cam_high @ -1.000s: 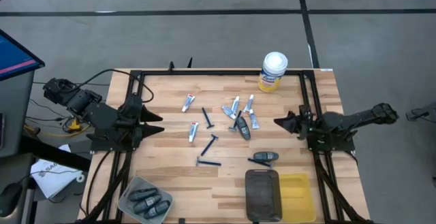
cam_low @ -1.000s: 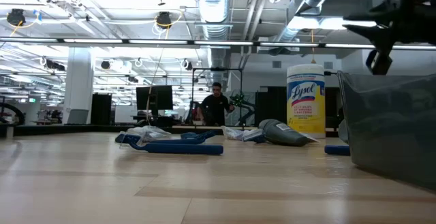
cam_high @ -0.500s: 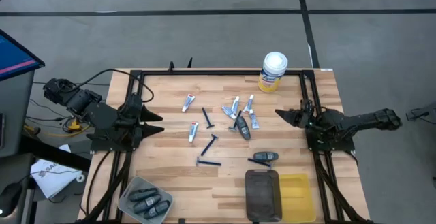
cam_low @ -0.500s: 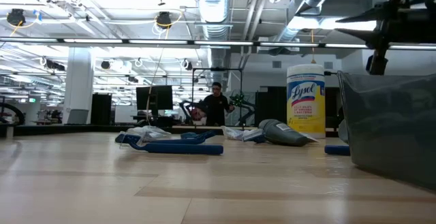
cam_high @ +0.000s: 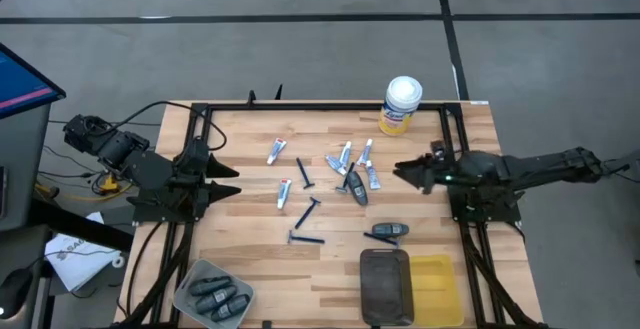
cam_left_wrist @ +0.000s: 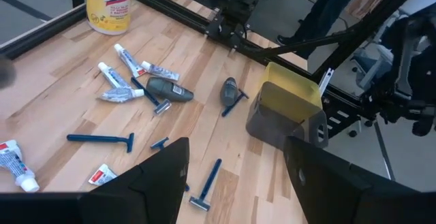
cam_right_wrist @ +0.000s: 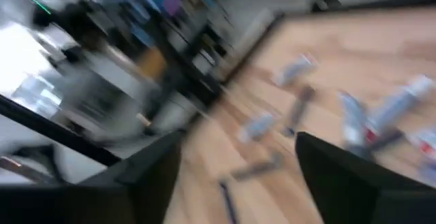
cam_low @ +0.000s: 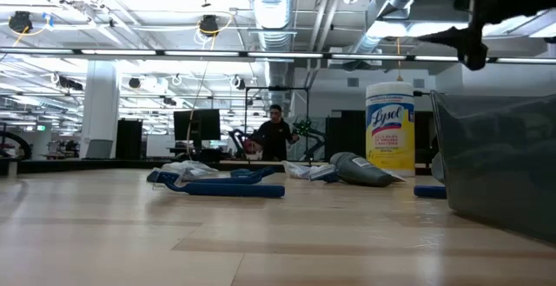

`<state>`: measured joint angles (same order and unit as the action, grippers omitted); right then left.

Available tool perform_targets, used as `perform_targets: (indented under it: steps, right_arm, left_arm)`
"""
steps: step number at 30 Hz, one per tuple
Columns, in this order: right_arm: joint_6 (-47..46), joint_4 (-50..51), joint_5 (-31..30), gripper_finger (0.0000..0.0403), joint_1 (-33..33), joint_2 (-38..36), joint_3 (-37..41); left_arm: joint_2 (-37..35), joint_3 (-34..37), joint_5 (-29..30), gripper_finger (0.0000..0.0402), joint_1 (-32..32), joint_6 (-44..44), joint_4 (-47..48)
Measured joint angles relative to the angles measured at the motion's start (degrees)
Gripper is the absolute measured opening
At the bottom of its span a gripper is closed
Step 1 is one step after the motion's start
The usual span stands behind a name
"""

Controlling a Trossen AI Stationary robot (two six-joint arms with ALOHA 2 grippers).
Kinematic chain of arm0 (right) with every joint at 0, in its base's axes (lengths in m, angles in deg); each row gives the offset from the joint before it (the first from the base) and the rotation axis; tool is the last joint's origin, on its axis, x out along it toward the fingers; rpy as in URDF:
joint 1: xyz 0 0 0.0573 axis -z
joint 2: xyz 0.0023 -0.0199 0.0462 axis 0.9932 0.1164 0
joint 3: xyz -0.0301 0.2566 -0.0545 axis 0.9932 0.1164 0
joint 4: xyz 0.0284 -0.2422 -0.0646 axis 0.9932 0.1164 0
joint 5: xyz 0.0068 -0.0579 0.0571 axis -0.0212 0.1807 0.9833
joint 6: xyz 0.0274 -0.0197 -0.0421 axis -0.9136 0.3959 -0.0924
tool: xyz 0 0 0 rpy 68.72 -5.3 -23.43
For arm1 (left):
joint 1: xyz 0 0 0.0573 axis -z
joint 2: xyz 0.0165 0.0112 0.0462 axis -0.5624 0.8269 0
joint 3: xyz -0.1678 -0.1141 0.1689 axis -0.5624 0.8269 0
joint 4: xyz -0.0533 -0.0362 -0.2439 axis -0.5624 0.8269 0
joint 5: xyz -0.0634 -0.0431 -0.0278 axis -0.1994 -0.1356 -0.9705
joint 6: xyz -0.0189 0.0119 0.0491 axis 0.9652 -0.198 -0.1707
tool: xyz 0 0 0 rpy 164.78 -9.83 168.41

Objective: Pick & Place Travel size toiletries
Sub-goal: Put the deodorant into the gray bin

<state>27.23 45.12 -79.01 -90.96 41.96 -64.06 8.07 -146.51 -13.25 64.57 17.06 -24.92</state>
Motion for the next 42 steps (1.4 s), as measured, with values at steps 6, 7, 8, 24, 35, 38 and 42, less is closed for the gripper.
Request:
perform_targets:
  steps: [6, 7, 8, 24, 35, 38, 42]
  right_arm:
    - [-0.03, 17.01, 0.48, 0.0325, -0.02, 21.16, -14.41]
    - [-0.03, 18.71, 0.47, 0.0325, 0.00, 24.74, -16.78]
    - [-0.05, 19.56, 0.49, 0.0324, 0.23, 28.50, -19.33]
    - [2.30, 53.66, 9.38, 0.0315, 3.10, 76.73, -54.03]
    - [4.64, 50.97, 11.07, 0.0315, 5.44, 80.86, -53.78]
    - [4.64, 47.97, 11.64, 0.0315, 6.80, 78.28, -51.69]
    - [4.42, 41.76, 13.99, 0.0315, 7.84, 76.74, -48.78]
  left_arm:
    - [0.00, 0.00, 0.00, 0.0237, 0.00, 0.04, 0.00]
    - [0.00, 0.00, 0.00, 0.0237, 0.00, 0.04, -0.02]
    - [0.00, 0.00, 0.00, 0.0237, 0.00, 0.07, -0.08]
    - [-0.01, 0.02, -0.07, 0.0237, 0.00, 0.16, -0.48]
    - [0.00, 0.02, -0.48, 0.0237, 0.00, 0.15, -0.44]
    - [0.00, 0.02, -0.48, 0.0237, 0.00, 0.13, -0.44]
    - [0.00, 0.02, -0.48, 0.0237, 0.01, 0.11, -0.41]
